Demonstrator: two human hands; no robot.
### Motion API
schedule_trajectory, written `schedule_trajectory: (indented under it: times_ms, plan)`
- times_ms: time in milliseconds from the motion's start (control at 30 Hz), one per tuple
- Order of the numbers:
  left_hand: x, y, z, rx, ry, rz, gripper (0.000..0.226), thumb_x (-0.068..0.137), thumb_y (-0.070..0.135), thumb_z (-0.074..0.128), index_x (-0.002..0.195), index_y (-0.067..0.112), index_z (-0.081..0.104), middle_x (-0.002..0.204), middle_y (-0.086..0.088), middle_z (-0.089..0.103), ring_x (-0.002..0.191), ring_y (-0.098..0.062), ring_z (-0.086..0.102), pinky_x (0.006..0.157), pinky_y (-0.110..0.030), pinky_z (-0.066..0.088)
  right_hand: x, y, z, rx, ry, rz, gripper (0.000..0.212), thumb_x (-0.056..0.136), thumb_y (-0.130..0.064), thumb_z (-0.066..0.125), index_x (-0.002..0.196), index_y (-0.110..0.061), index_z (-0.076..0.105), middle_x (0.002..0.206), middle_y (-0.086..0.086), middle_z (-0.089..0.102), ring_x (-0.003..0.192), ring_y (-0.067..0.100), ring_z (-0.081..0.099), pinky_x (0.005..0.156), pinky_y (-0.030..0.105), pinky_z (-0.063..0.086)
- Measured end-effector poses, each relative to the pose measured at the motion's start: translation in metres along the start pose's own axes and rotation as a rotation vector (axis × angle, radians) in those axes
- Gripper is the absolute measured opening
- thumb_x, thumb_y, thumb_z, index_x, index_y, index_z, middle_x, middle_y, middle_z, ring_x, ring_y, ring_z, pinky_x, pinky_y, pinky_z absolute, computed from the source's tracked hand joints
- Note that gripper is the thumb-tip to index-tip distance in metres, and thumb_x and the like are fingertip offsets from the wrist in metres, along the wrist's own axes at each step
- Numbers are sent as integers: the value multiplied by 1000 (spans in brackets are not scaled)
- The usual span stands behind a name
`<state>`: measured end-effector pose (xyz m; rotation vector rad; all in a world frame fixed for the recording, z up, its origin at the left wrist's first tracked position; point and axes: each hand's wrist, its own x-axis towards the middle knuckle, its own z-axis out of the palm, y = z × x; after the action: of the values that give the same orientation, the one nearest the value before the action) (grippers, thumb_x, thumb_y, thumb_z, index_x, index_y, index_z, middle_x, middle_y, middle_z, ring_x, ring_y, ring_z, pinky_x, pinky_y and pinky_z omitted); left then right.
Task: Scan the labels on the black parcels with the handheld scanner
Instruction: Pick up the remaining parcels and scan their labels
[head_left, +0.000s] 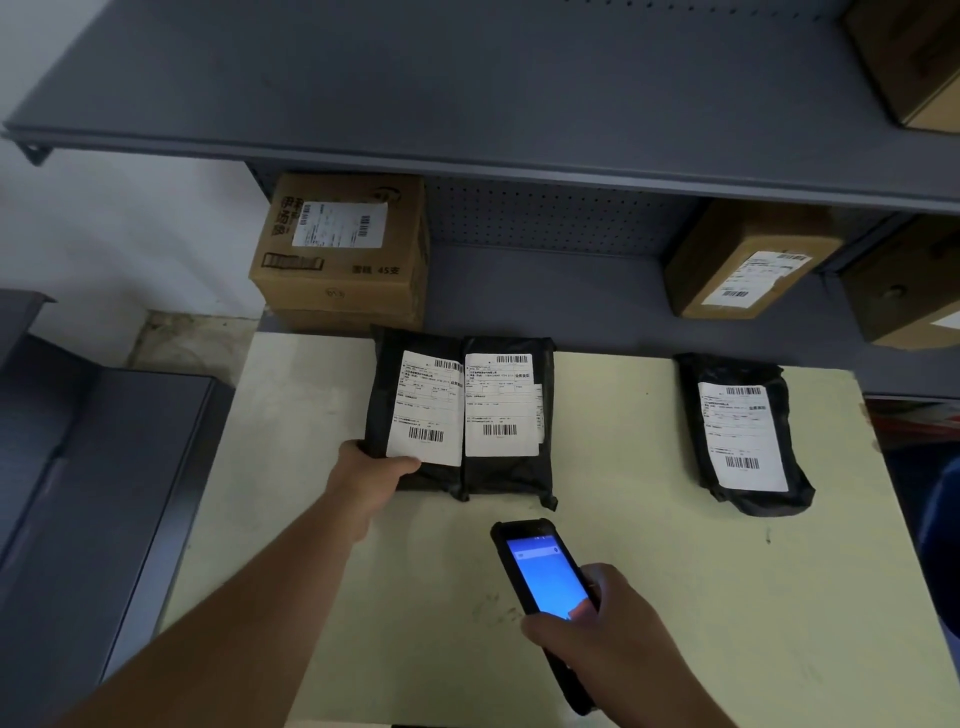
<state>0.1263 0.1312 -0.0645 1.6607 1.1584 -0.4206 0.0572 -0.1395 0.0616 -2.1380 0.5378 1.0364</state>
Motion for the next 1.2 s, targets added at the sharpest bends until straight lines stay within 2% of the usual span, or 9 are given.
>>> schedule_trajectory:
  times_ms: [67,167,233,367,533,767,900,1033,1200]
  plan:
    - [-1,-2,-5,-40,-36,9,67,63,26,87,125,11,66,116,-10,74,105,-29,71,98,-50,60,-3,0,0,-6,-4,-9,65,75,-48,84,128,-26,53,103,-4,66,87,8,67,66,23,49]
    - [-6,-3,-10,-129,-122,11,36,83,10,82,117,8,69,116,-11,75,104,-27,72,99,-45,60,-7,0,-1,-7,-13,-23,60,75,-46,84,124,-27,54,104,-4,66,88,10,67,66,23,50]
    - [-7,-5,-14,-172,-166,15,25,89,10,79,112,10,72,116,-10,76,105,-25,73,99,-42,59,-10,0,-2,-12,-19,-28,58,76,-46,84,123,-27,55,104,-4,67,90,11,68,66,23,50]
    - [-14,-9,-23,-269,-199,18,32,91,9,77,122,4,71,117,-10,77,104,-22,73,91,-35,59,-15,-2,-4,-12,-18,-46,58,76,-45,84,123,-27,55,104,-3,67,87,13,69,66,24,51]
    - [-20,-13,-36,-343,-203,87,29,92,5,75,120,7,71,118,-10,77,107,-22,74,85,-30,59,-21,-6,-7,-26,-14,-77,47,78,-43,83,115,-27,58,99,-3,68,75,9,66,60,22,49]
    - [-32,-15,-44,-405,-232,232,32,92,-7,68,118,11,70,109,0,81,92,-11,80,72,-18,61,-27,-16,-10,-4,-37,-103,43,74,-43,84,105,-25,60,92,2,71,64,14,63,59,27,50]
    - [-36,-17,-39,-443,-236,263,44,88,-9,72,128,7,63,120,-7,77,101,-16,78,78,-22,62,-27,-23,-12,10,-25,-115,42,70,-40,83,101,-20,62,83,0,67,57,15,59,53,27,48]
    - [-36,-20,-34,-459,-228,264,66,82,-5,81,140,6,54,135,-11,69,118,-27,72,97,-37,59,-28,-32,-16,8,-7,-137,47,65,-45,82,100,-21,63,92,3,73,64,17,63,59,31,51]
    - [-43,-20,-27,-480,-227,276,66,81,-9,79,140,7,52,135,-11,68,118,-28,71,95,-37,59,-30,-42,-20,-3,-4,-164,45,67,-45,83,99,-19,64,86,0,70,62,15,61,56,28,48]
